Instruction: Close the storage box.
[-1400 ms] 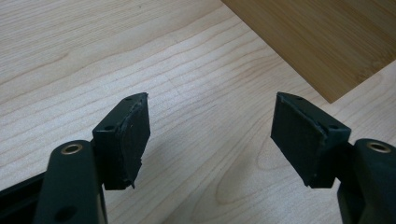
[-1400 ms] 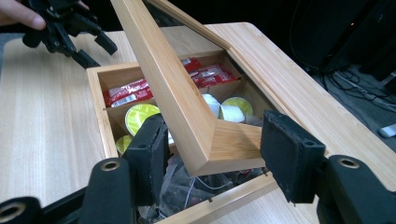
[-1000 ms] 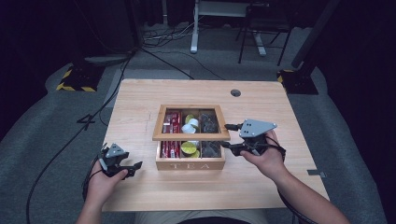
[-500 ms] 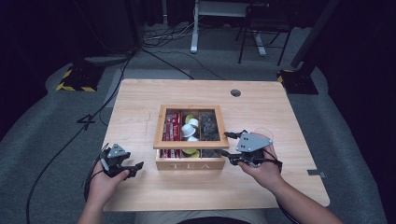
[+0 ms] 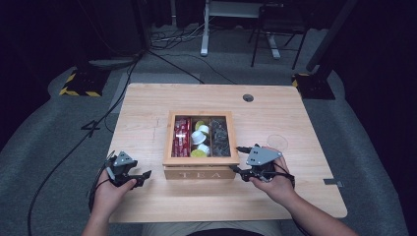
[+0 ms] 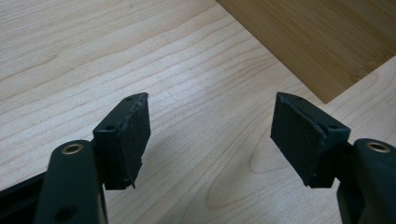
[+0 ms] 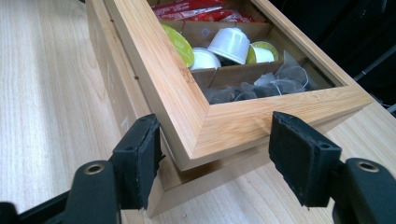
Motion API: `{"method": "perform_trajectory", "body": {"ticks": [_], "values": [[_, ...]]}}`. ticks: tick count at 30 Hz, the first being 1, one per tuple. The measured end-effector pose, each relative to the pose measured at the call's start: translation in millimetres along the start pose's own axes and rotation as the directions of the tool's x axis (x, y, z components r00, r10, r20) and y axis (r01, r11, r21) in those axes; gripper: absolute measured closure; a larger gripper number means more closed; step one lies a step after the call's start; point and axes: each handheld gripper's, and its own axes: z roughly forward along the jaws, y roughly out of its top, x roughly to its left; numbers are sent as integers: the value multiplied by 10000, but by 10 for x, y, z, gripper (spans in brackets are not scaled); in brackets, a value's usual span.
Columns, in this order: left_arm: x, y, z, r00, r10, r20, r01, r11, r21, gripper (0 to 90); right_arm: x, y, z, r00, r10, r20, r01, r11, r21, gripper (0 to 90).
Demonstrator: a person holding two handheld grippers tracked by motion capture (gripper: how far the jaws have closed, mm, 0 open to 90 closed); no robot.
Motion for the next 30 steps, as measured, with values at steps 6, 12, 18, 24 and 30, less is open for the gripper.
{"method": "perform_trajectory", "body": {"ticks": [6,12,18,24,30], "values": [[-1,-3,3,10000,-16,0,16,10000,-20,290,18,-56,20,9995,297,-48,-296,9995,106,354],[-1,-2,0,10000,-73,26,73,9999,-70,291,12,-63,4,9989,457,-138,-454,9988,199,375],[6,6,-4,10000,-52,14,52,10000,-22,291,-40,-73,-73,9841,1433,-1051,-1438,9896,25,424],[1,23,-15,10000,-47,38,48,9999,-135,291,-151,-74,-167,9619,2247,-1560,-2310,9727,-234,382],[9,34,-62,9995,-213,239,222,9991,-357,288,-399,-68,-455,9404,2975,-1647,-3111,9483,-628,346]]}}
